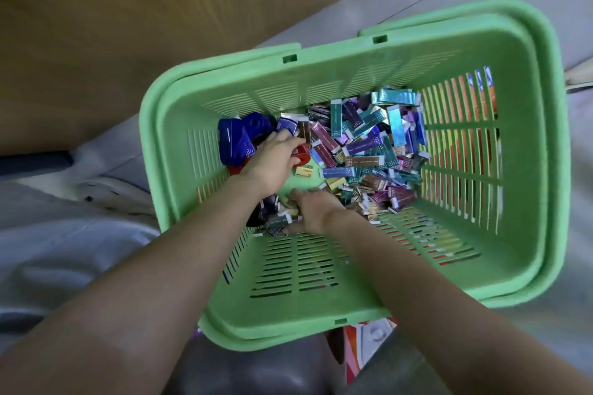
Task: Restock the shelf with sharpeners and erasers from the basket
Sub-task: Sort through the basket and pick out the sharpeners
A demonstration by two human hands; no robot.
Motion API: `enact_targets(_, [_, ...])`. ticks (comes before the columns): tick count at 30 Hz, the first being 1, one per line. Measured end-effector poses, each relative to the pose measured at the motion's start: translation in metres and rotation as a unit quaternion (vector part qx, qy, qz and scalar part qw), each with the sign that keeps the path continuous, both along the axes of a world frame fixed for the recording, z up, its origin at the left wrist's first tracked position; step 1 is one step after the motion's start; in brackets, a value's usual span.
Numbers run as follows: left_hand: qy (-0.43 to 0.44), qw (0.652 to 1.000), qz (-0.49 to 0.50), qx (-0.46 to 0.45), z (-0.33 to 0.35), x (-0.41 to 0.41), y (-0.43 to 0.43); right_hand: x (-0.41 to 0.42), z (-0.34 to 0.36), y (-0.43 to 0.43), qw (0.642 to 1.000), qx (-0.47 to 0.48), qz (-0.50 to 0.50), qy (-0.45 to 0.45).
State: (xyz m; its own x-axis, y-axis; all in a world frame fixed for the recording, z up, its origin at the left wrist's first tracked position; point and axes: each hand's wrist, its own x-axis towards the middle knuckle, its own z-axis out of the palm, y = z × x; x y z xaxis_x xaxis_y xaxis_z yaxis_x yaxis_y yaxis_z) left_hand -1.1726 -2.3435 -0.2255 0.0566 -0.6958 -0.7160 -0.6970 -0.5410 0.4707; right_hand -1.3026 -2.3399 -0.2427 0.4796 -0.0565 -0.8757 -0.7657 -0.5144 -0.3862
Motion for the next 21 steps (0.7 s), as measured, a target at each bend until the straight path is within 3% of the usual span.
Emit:
enact_targets(4, [-0.001, 1.000, 0.003, -0.010, 0.003, 0.000, 0.002, 0.003, 0.004, -0.001, 0.999, 0.002, 0.046, -0.023])
enact_targets(8, [0.021, 0.994, 0.102, -0.029, 0.012, -0.001, 0.004, -0.006, 0.023, -0.014, 0.995, 0.084, -0.038, -0.036])
enact_targets(10, [0.014, 0.990, 0.136, -0.040, 0.016, -0.002, 0.007, -0.021, 0.036, -0.027, 0.992, 0.075, -0.096, -0.039])
enact_targets(15, [0.000, 0.998, 0.047, -0.051, 0.011, -0.012, -0.002, -0.067, 0.066, -0.068, 0.947, -0.137, -0.285, -0.055])
enact_targets(19, [-0.092, 0.993, -0.009, -0.072, -0.003, -0.019, -0.015, -0.087, 0.072, -0.081, 0.933, -0.280, -0.228, -0.002])
enact_targets(21, [-0.124, 0.990, -0.024, -0.068, -0.007, -0.026, -0.018, -0.091, 0.068, -0.080, 0.929, -0.294, -0.223, 0.003])
